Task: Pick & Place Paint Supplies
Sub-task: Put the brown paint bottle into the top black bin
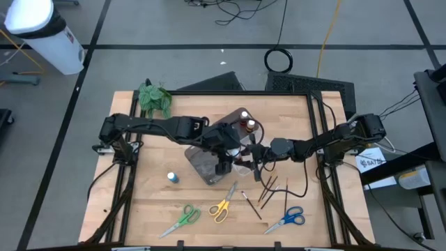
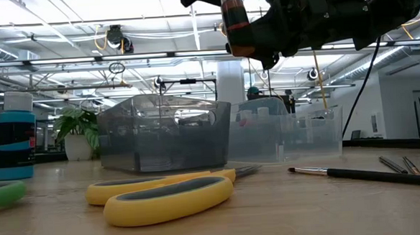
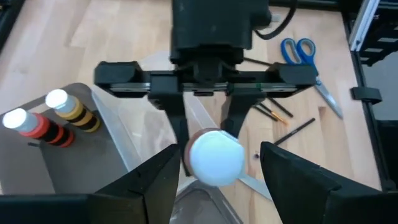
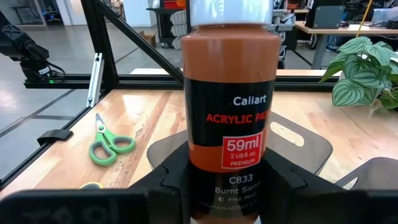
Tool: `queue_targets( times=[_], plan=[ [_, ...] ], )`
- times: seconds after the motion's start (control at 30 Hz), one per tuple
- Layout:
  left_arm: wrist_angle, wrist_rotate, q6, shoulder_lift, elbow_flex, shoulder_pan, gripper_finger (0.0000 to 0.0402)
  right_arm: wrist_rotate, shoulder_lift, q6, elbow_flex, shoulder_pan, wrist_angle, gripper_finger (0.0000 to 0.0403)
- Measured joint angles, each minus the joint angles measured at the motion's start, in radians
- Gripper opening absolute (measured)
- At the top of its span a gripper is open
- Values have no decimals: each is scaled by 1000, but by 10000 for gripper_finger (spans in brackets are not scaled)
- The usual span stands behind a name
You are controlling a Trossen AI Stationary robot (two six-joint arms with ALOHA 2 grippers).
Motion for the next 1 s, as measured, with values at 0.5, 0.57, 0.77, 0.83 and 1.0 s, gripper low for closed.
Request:
queue_targets(
  times=[0.5, 0.57, 0.77, 0.83, 1.0],
  plan=[
    [-13, -6, 5, 18, -2, 12, 138, 0, 0, 12, 0, 0, -7, 115],
    [-13, -5, 6, 18, -2, 12, 129, 1, 0, 13, 0, -1, -8, 114],
    [-12, -3, 5, 17, -2, 12, 124, -1, 0, 13, 0, 0, -12, 117],
    [-9, -6, 5, 16, -2, 12, 123, -1, -1, 12, 0, 0, -11, 117],
    [7, -24, 21, 9, -2, 11, 123, 2, -1, 7, 0, 0, 1, 125]
  ],
)
